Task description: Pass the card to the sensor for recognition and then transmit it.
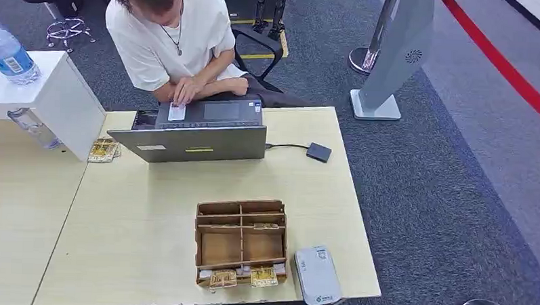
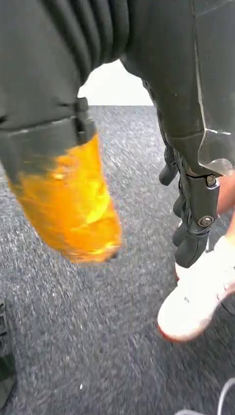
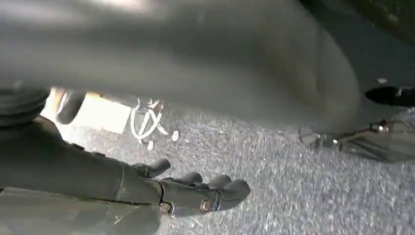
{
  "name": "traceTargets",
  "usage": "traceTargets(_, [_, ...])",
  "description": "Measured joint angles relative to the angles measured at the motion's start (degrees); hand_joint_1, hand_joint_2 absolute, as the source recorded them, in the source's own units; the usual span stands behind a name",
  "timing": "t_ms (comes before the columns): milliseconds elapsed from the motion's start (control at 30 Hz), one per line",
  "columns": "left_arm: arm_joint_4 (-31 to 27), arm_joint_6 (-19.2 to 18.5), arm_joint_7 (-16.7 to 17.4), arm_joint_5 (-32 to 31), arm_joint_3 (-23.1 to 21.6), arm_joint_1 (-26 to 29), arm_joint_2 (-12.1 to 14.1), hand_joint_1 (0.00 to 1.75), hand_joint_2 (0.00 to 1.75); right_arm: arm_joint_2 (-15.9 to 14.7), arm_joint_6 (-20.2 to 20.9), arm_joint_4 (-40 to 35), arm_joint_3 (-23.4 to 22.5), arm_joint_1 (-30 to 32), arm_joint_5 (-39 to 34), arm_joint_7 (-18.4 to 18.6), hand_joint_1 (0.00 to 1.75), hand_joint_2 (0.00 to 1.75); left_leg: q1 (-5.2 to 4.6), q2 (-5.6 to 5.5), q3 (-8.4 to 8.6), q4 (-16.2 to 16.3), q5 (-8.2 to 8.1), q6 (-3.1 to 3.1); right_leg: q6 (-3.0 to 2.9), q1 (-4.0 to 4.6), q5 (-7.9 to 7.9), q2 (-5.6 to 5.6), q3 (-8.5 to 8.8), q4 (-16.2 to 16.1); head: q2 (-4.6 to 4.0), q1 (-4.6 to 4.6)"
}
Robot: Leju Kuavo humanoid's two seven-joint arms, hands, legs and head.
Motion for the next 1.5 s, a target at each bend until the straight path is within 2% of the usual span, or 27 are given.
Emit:
traceTargets(100, [0.0, -0.2, 0.1, 1.5, -0.4, 0.1, 0.3, 0.00, 1.75, 0.0, 1.2, 0.0, 1.1, 0.2, -1.1, -0.7, 0.00, 1.75, 0.00, 0.00, 0.01, 0.0, 0.00, 0.00, 0.00, 0.00, 0.00, -0.01, 0.01, 0.0, 0.00, 0.02])
traceTargets(333, [0.0, -2.4, 0.1, 12.4, -4.7, 1.2, 2.2, 0.00, 1.75, -0.5, 2.3, -0.8, 5.1, 1.7, -6.8, -1.7, 0.00, 1.75, 0.02, 0.00, 0.02, 0.0, 0.00, 0.00, -0.03, 0.02, -0.02, 0.00, 0.00, 0.0, 0.00, 0.00])
traceTargets(933, [-2.5, -9.3, -0.6, 41.8, -21.2, 5.3, 7.5, 0.00, 1.75, -3.7, 5.3, -4.6, 16.3, 5.2, -22.1, -4.4, 0.00, 1.75, 0.00, 0.01, 0.03, 0.0, 0.00, 0.00, -0.03, 0.01, -0.03, -0.01, 0.00, 0.0, 0.00, 0.00])
traceTargets(967, [-2.7, -9.6, -0.7, 43.6, -22.2, 5.5, 7.8, 0.00, 1.75, -3.9, 5.4, -4.9, 17.0, 5.4, -23.1, -4.6, 0.00, 0.00, 0.01, 0.01, 0.02, 0.0, -0.01, 0.00, -0.03, 0.01, -0.03, -0.01, -0.01, 0.0, 0.00, 0.00])
traceTargets(1000, [-2.9, -10.0, -0.7, 45.2, -23.2, 5.8, 8.1, 0.00, 0.00, -4.2, 5.6, -5.0, 17.6, 5.7, -23.7, -4.7, 0.00, 0.00, 0.01, 0.01, 0.03, 0.0, 0.00, 0.00, -0.03, 0.01, -0.03, -0.01, 0.00, 0.0, 0.00, 0.00])
traceTargets(1067, [-3.4, -10.7, -0.8, 48.3, -25.1, 6.3, 8.6, 0.00, 0.00, -4.6, 6.0, -5.4, 18.8, 6.3, -25.4, -4.9, 0.00, 0.00, 0.01, 0.00, 0.01, 0.0, -0.01, 0.00, -0.02, 0.01, -0.04, -0.02, 0.00, 0.0, 0.00, 0.02])
traceTargets(1100, [-3.6, -11.1, -0.9, 49.9, -26.0, 6.5, 8.8, 0.00, 1.75, -4.8, 6.2, -5.6, 19.5, 6.7, -26.2, -5.0, 0.00, 0.00, 0.01, 0.00, 0.01, 0.0, -0.01, -0.01, -0.02, 0.01, -0.04, -0.01, 0.00, 0.0, 0.00, 0.00])
traceTargets(1233, [-4.5, -12.6, -1.2, 56.3, -29.8, 7.5, 9.9, 0.00, 1.75, -5.7, 6.8, -6.5, 22.0, 7.9, -29.6, -5.6, 0.00, 0.00, 0.01, 0.00, 0.01, 0.0, -0.03, -0.03, -0.02, 0.01, -0.04, -0.01, 0.00, 0.0, 0.00, 0.00])
traceTargets(1267, [-4.7, -13.0, -1.2, 58.2, -30.9, 7.7, 10.2, 0.00, 1.75, -5.9, 6.9, -6.7, 22.8, 8.1, -30.5, -5.8, 0.00, 1.75, 0.01, 0.00, 0.01, 0.0, -0.03, -0.02, -0.02, 0.01, -0.04, -0.01, 0.00, 0.0, 0.00, 0.02])
traceTargets(1367, [-5.5, -14.1, -1.3, 63.0, -33.7, 8.4, 11.0, 0.00, 1.75, -6.6, 7.4, -7.4, 24.6, 8.8, -32.9, -6.1, 0.00, 1.75, 0.00, 0.01, 0.01, 0.0, -0.05, 0.00, -0.02, 0.00, -0.04, -0.01, 0.01, 0.0, 0.00, 0.00])
traceTargets(1433, [-5.5, -15.8, -1.2, 70.8, -34.1, 8.3, 11.0, 0.00, 1.75, -6.8, 8.1, -7.5, 24.9, 8.9, -35.9, -7.0, 0.00, 1.75, 0.00, 0.01, 0.01, 0.0, -0.05, 0.00, -0.02, 0.01, -0.04, -0.01, 0.00, 0.0, 0.00, 0.04])
traceTargets(1467, [-5.5, -15.6, -0.7, 71.8, -34.1, 8.2, 11.0, 0.00, 1.75, -6.7, 8.2, -7.5, 24.9, 8.8, -34.9, -7.0, 0.00, 1.75, 0.00, 0.01, 0.03, 0.0, -0.05, 0.00, -0.02, 0.00, -0.04, -0.01, 0.00, 0.0, 0.00, 0.00])
traceTargets(1500, [-5.5, -15.4, -0.5, 70.0, -34.1, 8.0, 11.0, 0.00, 1.75, -6.7, 8.2, -7.5, 24.9, 8.6, -33.7, -7.0, 0.00, 1.75, 0.00, 0.01, 0.04, 0.0, -0.05, 0.00, -0.02, 0.00, -0.04, -0.01, 0.01, 0.0, 0.00, 0.00])
